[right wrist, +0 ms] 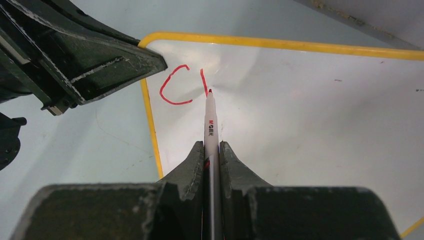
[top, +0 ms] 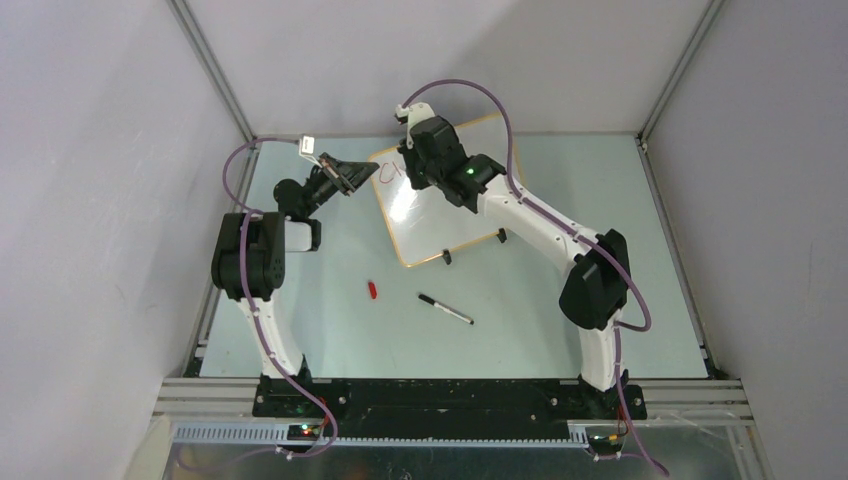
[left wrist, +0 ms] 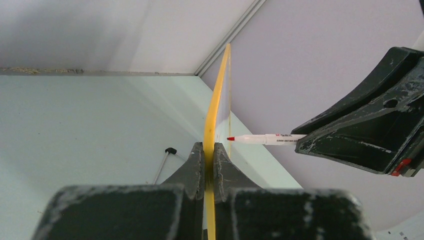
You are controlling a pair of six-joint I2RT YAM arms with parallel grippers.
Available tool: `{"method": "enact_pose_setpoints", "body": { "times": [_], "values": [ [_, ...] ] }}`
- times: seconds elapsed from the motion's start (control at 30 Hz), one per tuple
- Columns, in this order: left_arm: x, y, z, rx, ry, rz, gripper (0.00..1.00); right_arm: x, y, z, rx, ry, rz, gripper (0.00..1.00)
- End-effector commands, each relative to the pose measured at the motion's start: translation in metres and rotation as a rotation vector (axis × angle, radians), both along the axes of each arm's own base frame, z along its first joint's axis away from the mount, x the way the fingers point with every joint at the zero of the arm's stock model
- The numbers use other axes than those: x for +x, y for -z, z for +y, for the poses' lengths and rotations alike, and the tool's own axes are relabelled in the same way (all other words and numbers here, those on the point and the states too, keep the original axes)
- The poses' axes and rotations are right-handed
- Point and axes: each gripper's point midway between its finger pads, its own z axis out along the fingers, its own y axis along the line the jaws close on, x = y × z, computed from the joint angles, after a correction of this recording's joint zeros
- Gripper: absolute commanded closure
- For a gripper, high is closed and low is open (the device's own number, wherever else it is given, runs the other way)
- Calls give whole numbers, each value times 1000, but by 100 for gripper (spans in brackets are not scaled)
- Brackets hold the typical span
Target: Write a sentence on the whiteboard
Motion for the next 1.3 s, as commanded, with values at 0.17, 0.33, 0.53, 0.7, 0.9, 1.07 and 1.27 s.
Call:
{"method": "enact_pose_setpoints", "body": {
  "times": [0.17, 0.33, 0.53, 0.7, 0.9, 1.07, 1.27],
  "values": [
    [-14, -16, -14, 51, 53, -116, 100, 6, -21, 5, 24, -8, -39, 100],
    [-13, -16, -13, 50, 53, -115, 100, 6, -19, 7, 23, -11, -34, 100],
    [-13, -17, -14, 50, 53, -116, 100, 7, -16, 8, 19, -13, -29, 100],
    [-13, -17, -14, 51, 54, -116, 100, 8, -16, 8, 18, -13, -29, 100],
    [-14, -16, -14, 51, 54, -116, 100, 10, -13, 10, 18, -13, -27, 100],
    [-14, -17, -14, 50, 53, -118, 100, 10, -14, 11, 18, -13, -29, 100],
    [-14, -18, -13, 50, 53, -120, 100, 14, -16, 6, 11, 15, -41, 100]
  ]
}}
